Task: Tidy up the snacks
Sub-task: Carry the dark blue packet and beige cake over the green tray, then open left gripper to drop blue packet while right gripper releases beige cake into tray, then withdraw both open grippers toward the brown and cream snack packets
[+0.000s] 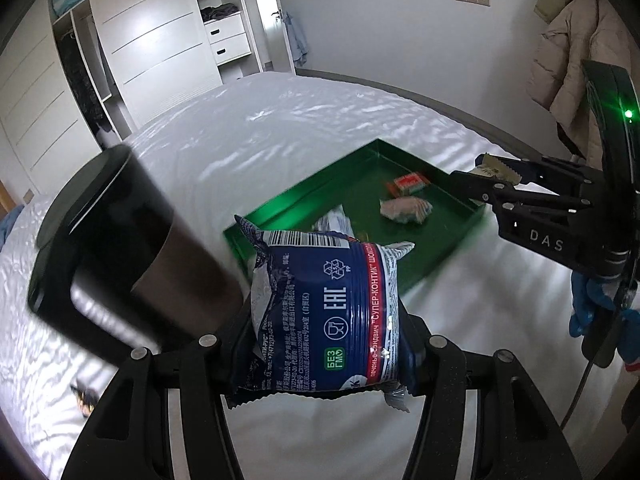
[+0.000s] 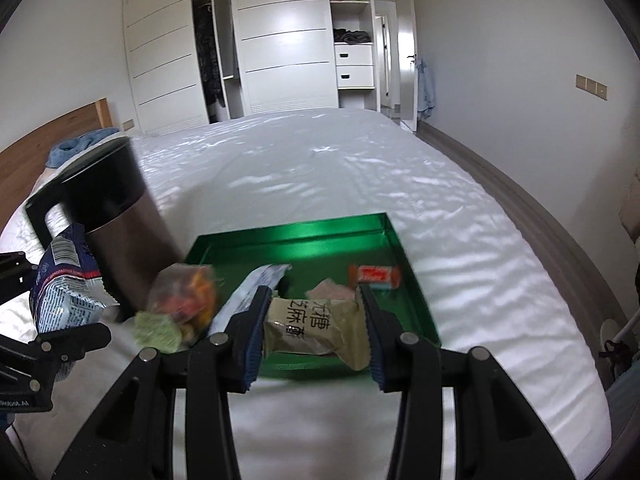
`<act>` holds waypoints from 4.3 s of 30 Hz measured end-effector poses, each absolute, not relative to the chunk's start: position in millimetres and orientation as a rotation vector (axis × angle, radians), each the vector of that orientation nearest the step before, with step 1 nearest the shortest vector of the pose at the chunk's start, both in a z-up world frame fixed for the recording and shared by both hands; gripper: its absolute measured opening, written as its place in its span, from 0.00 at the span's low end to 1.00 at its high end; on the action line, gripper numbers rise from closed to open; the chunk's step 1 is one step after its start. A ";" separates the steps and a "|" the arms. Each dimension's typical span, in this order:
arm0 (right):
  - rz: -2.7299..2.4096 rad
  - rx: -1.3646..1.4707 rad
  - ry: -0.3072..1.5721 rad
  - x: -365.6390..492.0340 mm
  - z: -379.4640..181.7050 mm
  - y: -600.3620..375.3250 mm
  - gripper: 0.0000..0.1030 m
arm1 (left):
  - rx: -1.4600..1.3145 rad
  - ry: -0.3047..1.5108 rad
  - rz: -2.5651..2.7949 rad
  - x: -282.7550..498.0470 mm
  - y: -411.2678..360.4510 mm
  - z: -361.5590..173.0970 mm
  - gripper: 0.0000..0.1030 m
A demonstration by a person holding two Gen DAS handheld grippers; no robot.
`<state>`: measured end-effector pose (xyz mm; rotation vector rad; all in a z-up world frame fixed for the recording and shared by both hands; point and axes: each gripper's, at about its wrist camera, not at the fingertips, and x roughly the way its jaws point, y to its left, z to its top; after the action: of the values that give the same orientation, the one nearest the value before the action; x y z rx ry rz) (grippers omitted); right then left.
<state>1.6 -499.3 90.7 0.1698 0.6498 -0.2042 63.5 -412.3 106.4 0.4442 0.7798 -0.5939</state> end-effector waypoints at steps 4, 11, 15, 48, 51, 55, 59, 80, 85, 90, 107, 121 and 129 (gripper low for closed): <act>-0.229 0.155 0.644 23.4 85.0 -515.8 0.91 | 0.433 0.770 -0.583 85.3 -426.3 100.2 0.50; -0.281 0.122 0.650 59.2 73.6 -539.0 0.91 | 0.417 0.756 -0.519 122.1 -454.5 82.2 0.50; -0.307 0.131 0.675 81.4 62.7 -554.9 0.91 | 0.393 0.761 -0.475 149.5 -470.0 69.5 0.50; -0.313 0.117 0.895 127.3 -4.4 -563.4 1.00 | 0.314 0.925 -0.459 204.3 -483.5 20.7 0.60; -0.323 0.121 0.880 122.6 7.4 -562.4 1.00 | 0.304 0.898 -0.450 200.3 -479.2 34.1 0.64; -0.342 0.117 0.870 115.6 22.4 -562.0 1.00 | 0.290 0.889 -0.441 193.7 -472.4 46.1 0.66; -0.354 0.114 0.865 106.4 34.3 -557.5 1.00 | 0.298 0.877 -0.430 183.9 -465.2 54.7 0.66; -0.388 0.075 0.760 21.0 119.8 -507.2 1.00 | 0.230 0.757 -0.480 85.9 -392.8 139.3 0.66; -0.376 0.047 0.732 -6.0 144.5 -478.0 1.00 | 0.217 0.696 -0.471 55.1 -355.3 167.2 0.66; -0.342 0.012 0.691 -27.3 173.9 -441.3 1.00 | 0.197 0.657 -0.451 30.7 -311.9 189.0 0.66; -0.076 -0.055 0.519 -43.9 255.6 -265.2 1.00 | 0.112 0.651 -0.124 32.9 -56.9 194.4 0.68; 0.201 0.031 0.763 65.0 103.5 -118.6 1.00 | -0.030 0.857 0.022 88.1 54.3 70.3 0.68; 0.238 0.085 0.864 127.1 32.8 -90.8 1.00 | -0.001 0.942 -0.124 151.2 18.5 25.1 0.68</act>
<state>127.1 -90.8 32.8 0.0846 0.8637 0.2380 151.2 18.5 25.1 -0.0008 0.9416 -0.1239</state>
